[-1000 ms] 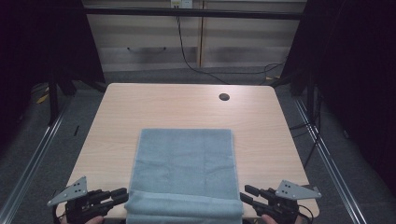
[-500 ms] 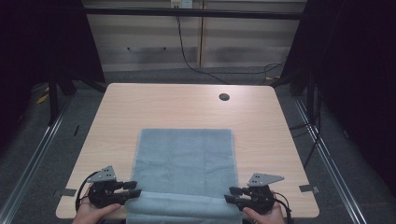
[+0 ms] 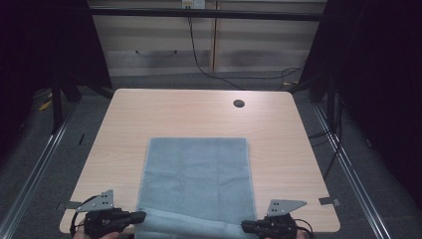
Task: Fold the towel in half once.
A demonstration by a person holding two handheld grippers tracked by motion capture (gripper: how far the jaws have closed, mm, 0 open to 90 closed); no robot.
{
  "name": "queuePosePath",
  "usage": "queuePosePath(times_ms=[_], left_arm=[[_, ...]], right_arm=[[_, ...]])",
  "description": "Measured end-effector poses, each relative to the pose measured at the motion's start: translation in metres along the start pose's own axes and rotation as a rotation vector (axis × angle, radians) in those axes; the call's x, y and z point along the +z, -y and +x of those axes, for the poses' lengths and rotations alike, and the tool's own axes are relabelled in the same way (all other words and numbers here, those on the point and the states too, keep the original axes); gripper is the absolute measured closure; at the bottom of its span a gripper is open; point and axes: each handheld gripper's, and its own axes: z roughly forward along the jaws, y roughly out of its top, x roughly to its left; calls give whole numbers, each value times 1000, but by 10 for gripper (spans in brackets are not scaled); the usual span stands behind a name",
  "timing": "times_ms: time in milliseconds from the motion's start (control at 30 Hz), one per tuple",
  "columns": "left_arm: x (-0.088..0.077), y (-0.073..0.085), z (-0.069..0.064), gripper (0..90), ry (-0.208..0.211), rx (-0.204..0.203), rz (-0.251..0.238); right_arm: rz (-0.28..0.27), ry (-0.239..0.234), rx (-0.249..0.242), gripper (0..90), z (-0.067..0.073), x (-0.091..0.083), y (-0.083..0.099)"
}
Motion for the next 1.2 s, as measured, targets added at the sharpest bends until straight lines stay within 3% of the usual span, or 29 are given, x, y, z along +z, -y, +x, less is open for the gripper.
queuePosePath(times_ms=[100, 233, 300, 367, 433, 567, 633, 767, 867, 1067, 1200], left_arm=[[3, -7, 9, 741, -20, -17, -23], [19, -10, 27, 662, -78, -67, 28], [27, -8, 28, 669, -54, -54, 98], [30, -5, 20, 678, -43, -5, 136], [28, -5, 16, 686, -26, 4, 153], [25, -1, 8, 823, -15, 45, 179], [23, -1, 6, 881, -10, 46, 181], [18, -1, -1, 884, 70, 60, 149], [17, -4, -3, 810, 44, 55, 110], [20, -28, 19, 699, 16, 15, 28], [33, -44, 39, 634, -26, 6, 37]], right_arm=[[1, -20, -14, 842, 5, -1, -1], [14, -38, -13, 825, 4, 2, -2], [6, -31, -17, 806, 3, 0, -4], [-14, -19, -21, 786, 2, -2, -6], [-46, 13, -11, 774, -3, -5, -10], [-81, 48, -9, 746, -10, -6, -21], [-86, 67, -13, 742, -14, -5, -27], [-84, 74, -38, 731, -23, 4, -43], [-91, 87, -38, 721, -33, 14, -54], [-90, 169, -12, 673, -65, 36, -74], [-85, 196, -4, 665, -82, 47, -85]])
